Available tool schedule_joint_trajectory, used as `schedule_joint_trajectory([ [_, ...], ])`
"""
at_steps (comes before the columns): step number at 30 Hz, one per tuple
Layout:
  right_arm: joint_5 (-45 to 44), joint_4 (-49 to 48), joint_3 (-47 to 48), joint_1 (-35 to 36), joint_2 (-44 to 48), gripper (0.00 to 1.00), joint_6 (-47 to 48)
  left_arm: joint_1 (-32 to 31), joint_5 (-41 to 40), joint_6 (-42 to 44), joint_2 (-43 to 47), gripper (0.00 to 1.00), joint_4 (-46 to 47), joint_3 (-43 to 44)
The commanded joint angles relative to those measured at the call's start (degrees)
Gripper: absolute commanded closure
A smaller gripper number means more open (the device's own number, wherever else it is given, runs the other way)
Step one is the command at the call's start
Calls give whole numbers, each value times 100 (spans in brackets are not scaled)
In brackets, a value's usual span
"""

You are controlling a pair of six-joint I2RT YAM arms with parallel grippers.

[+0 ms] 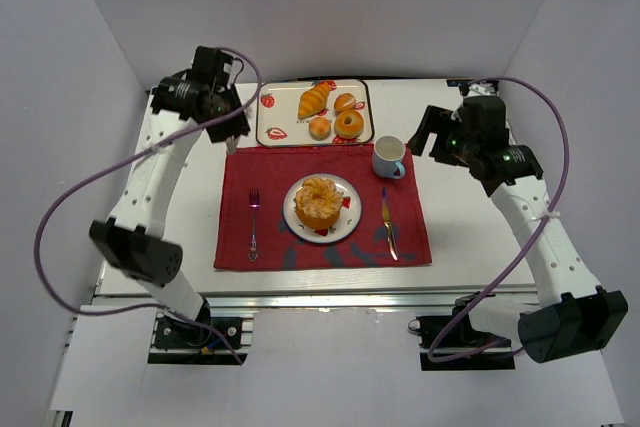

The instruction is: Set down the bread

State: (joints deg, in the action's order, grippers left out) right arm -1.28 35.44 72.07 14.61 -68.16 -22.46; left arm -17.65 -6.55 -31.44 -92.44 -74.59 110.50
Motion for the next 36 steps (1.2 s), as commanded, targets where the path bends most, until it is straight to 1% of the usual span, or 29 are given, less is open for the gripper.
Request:
schedule_joint_trajectory([
  [1,75,-161,500,7,-127,11,48,516,-1576,156,-712,55,1058,393],
  [2,75,-99,640,-2,-214,11,40,630,-1630,156,-870,55,1313,402],
  [3,75,-55,694,-2,-241,11,48,883,-1648,165,-1185,55,1794,411],
  [5,232,50,825,7,-338,11,22,1157,-1544,182,-1529,56,2183,385],
  [6,251,77,852,-2,-364,11,5,1411,-1464,200,-1905,57,2490,411],
  [7,260,112,870,-2,-382,11,-4,1518,-1385,304,-2109,57,2632,446],
  [9,242,138,914,7,-417,11,-48,1746,-1183,401,-2574,61,2730,665],
  [10,233,156,922,7,-426,11,-48,1756,-1174,541,-3082,61,2678,1040],
  [11,199,165,940,7,-444,11,-48,1756,-1234,612,-3339,62,2599,1244],
  [12,172,165,949,7,-435,11,-48,1930,-1313,682,-3550,64,2581,1403],
  [14,154,147,914,7,-426,11,-48,1967,-1384,885,-3998,64,2677,1614],
  [15,-20,139,879,7,-409,11,-39,2011,-1411,938,-4088,64,2843,1615],
  [17,-91,139,765,7,-391,11,-48,2063,-1542,921,-4290,63,2949,1537],
  [20,-171,147,598,7,-347,11,-39,2239,-1578,807,-4509,55,3195,1396],
  [23,-215,173,501,-2,-286,11,-31,2415,-1481,719,-4633,43,3301,1343],
  [25,-241,244,501,7,-250,10,4,2503,-1263,745,-4704,36,3284,1386],
  [26,-241,261,527,-2,-224,11,22,2503,-1192,753,-4695,29,3240,1422],
  [28,-241,349,579,7,-206,11,66,2521,-990,788,-4608,25,3118,1579],
  [29,-250,384,684,7,-215,11,84,2521,-945,806,-4538,10,3021,1632],
  [30,-259,419,729,-2,-206,11,84,2521,-867,806,-4441,6,2811,1659],
  [32,-241,516,843,7,-206,11,84,2512,-700,815,-3994,6,2433,1720],
  [33,-198,508,913,7,-180,11,84,2521,-603,806,-3783,5,2075,1695],
  [34,-154,490,914,-2,-145,10,84,2512,-489,702,-3503,4,1984,1381],
  [35,-197,447,905,7,-23,11,23,2503,-401,596,-2795,3,2035,1091],
  [36,-232,420,870,-2,48,11,-21,2477,-200,395,-2353,2,2158,740],
])
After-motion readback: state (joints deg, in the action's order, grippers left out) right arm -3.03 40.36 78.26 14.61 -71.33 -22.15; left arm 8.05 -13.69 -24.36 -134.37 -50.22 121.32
